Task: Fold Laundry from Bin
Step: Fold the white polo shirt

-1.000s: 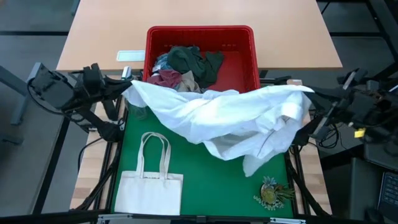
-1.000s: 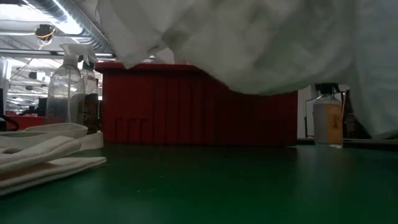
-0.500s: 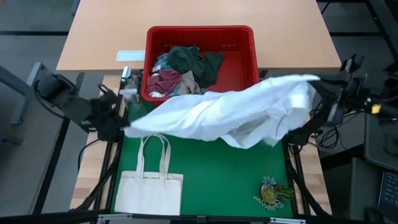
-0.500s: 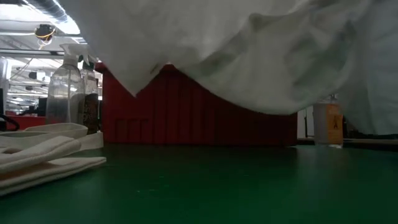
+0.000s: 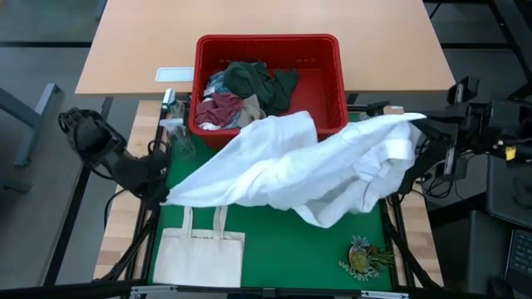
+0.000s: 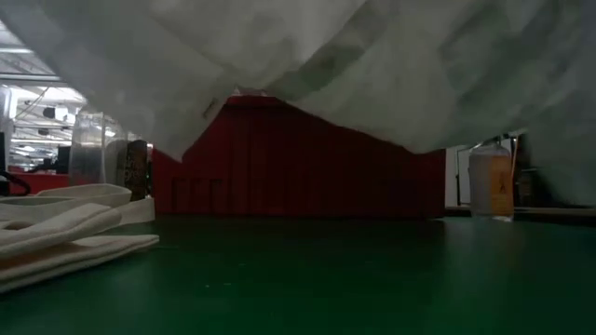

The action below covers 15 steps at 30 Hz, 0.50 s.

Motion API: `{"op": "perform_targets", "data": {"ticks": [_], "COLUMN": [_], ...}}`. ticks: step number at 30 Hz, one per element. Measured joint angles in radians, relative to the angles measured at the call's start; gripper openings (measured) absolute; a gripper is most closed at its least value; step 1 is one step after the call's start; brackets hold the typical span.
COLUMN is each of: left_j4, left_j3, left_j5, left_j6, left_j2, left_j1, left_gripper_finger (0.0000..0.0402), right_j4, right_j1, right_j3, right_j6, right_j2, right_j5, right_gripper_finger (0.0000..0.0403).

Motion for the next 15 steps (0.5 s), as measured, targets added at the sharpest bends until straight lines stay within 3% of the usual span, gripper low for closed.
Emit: {"op": "perform_targets", "data": {"ticks": [3, 6, 13, 15], "left_j4": [0.002, 0.001, 0.005, 0.004], "left_j3": [-0.080, -0.179, -0.430, -0.492], "left_j5": [0.000, 0.012, -0.004, -0.045], "left_j6": [-0.019, -0.019, -0.021, -0.021], "left_j2": [0.001, 0.001, 0.001, 0.001], "left_j1": [-0.019, -0.041, -0.054, -0.049], "left_gripper_finger": [0.0000, 0.0000, 0.0000, 0.0000], "right_j4": [-0.083, -0.226, -0.702, -0.731], "right_j1": [0.001, 0.001, 0.001, 0.000], "right_j3": [0.000, 0.000, -0.001, -0.023], "right_j6": [0.025, 0.154, 0.689, 0.809], "right_j2": [-0.021, -0.043, -0.073, -0.075], "right_j5": [0.067, 0.134, 0.059, 0.048], "right_gripper_finger": [0.0003, 0.0003, 0.0003, 0.0003]}}
